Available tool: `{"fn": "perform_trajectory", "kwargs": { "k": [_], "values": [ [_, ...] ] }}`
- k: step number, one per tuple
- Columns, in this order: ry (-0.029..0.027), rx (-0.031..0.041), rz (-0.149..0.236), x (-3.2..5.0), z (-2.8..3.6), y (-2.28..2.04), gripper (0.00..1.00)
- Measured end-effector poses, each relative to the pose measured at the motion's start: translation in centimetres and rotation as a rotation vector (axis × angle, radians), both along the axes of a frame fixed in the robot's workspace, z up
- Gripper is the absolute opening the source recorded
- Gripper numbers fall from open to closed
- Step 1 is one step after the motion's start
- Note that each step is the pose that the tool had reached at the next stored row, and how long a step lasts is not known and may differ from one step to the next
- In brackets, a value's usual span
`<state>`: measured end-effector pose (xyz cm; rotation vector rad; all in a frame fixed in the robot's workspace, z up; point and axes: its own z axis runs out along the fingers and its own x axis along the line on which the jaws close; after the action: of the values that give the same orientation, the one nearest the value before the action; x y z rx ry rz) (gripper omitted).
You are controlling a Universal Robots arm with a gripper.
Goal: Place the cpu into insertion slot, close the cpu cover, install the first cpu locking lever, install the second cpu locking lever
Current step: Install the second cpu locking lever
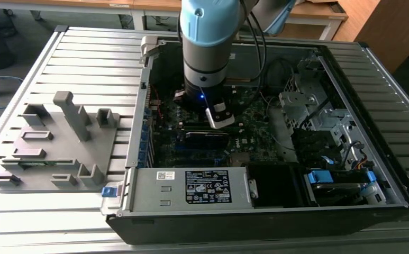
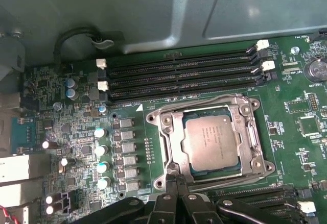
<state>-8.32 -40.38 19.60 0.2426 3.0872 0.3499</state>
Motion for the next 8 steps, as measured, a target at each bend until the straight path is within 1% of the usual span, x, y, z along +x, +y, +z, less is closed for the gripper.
{"fn": "perform_trajectory", "kwargs": {
  "k": [3, 8],
  "values": [
    [-0.0012, 0.0044, 0.000, -0.09, -0.10, -0.07, 0.11],
    [-0.0035, 0.0229, 0.000, -0.32, -0.22, -0.19, 0.11]
  ]
}}
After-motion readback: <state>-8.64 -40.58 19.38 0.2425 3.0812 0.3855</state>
